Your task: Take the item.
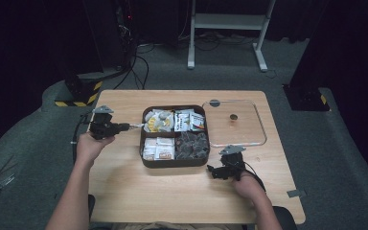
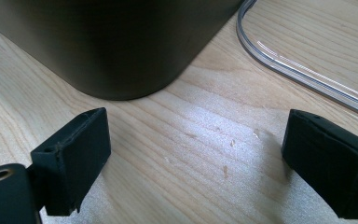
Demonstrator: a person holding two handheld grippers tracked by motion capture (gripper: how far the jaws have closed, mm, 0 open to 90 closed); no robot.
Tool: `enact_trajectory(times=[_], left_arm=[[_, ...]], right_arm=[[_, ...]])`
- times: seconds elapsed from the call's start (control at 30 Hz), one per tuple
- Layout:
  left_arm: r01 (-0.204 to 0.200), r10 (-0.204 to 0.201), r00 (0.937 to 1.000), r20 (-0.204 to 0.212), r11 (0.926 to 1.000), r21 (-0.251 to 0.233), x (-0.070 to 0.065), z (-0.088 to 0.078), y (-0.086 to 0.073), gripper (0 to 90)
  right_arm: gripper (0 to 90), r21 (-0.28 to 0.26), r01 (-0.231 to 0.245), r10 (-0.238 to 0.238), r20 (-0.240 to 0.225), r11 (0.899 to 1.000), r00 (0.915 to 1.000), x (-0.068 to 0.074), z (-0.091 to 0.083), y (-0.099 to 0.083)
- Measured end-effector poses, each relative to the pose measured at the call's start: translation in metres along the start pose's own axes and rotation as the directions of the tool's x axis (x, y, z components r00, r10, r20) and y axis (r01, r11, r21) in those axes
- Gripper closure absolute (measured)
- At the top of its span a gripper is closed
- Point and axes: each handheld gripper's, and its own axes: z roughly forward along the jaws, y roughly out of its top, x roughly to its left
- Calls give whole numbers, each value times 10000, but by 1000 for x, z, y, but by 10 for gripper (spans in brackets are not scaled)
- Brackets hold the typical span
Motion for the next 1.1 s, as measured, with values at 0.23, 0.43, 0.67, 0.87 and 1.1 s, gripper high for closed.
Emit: enact_trajectory(times=[0.23, 0.43, 0.67, 0.87, 1.1], left_arm=[[343, -343, 9993, -177, 9994, 6, 11, -5, -7, 890], [701, -698, 9971, -288, 9975, 85, 21, -6, -13, 890], [953, -944, 9946, -434, 9952, 203, 29, -3, -19, 890], [1197, -1172, 9915, -568, 9919, 415, 37, 2, -25, 890], [1451, -1389, 9874, -757, 9859, 835, 43, 14, -31, 890]], right_arm=[[78, 1, 0, 0, -1, 10000, 10000, 0, 0, 0], [78, 4, -4, 4, -2, 10000, 10000, 0, 0, 0], [78, 2, -3, 3, -4, 10000, 10000, 0, 0, 0], [78, 4, -3, 3, -4, 10000, 10000, 0, 0, 0], [78, 5, -10, 10, -3, 10000, 10000, 0, 0, 0]])
